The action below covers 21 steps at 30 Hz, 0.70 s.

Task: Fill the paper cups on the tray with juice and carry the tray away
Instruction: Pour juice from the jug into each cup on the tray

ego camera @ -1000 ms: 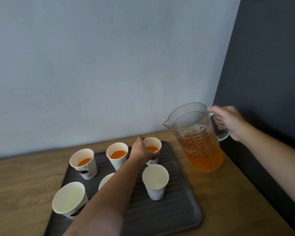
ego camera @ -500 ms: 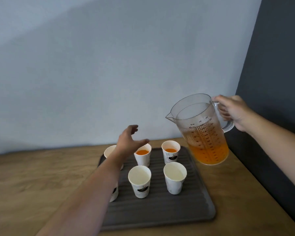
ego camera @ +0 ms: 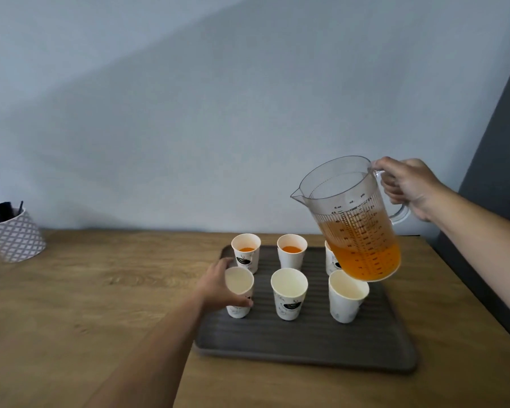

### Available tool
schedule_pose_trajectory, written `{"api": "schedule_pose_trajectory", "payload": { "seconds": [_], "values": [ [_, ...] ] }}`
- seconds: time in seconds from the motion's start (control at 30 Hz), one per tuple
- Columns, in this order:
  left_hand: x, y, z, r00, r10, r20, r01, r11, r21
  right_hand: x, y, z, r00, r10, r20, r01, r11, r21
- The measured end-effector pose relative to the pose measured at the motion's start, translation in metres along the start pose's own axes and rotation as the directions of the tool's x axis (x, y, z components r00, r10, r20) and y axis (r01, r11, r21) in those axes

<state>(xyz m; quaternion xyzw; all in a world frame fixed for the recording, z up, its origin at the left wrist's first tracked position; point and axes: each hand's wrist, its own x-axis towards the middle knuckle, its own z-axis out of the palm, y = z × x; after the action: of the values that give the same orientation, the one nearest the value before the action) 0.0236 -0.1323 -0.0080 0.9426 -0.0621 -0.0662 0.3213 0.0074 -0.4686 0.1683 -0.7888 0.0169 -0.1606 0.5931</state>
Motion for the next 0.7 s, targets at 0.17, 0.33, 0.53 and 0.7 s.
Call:
{"api": "schedule_pose_trajectory", "payload": {
  "seconds": [0.17, 0.33, 0.53, 0.7],
  "values": [
    [-0.001, -0.008, 0.018, 0.995, -0.007, -0.098, -0.002, 0.996, -0.089, 0.000, -0.002, 0.008, 1.000, 0.006, 0.030, -0.005, 1.000, -0.020],
    [0.001, 0.005, 0.010, 0.984, 0.004, -0.177, -0.049, 0.967, -0.249, 0.000, -0.009, 0.015, 0.997, 0.009, 0.077, -0.003, 0.997, -0.082],
    [0.006, 0.030, -0.020, 0.974, 0.032, -0.222, -0.100, 0.948, -0.303, 0.007, -0.022, 0.027, 0.990, -0.003, 0.138, 0.030, 0.981, -0.193],
    [0.008, 0.044, -0.032, 0.971, 0.061, -0.231, -0.132, 0.943, -0.304, 0.014, -0.026, 0.046, 0.983, -0.019, 0.182, 0.078, 0.943, -0.324]
  ]
}}
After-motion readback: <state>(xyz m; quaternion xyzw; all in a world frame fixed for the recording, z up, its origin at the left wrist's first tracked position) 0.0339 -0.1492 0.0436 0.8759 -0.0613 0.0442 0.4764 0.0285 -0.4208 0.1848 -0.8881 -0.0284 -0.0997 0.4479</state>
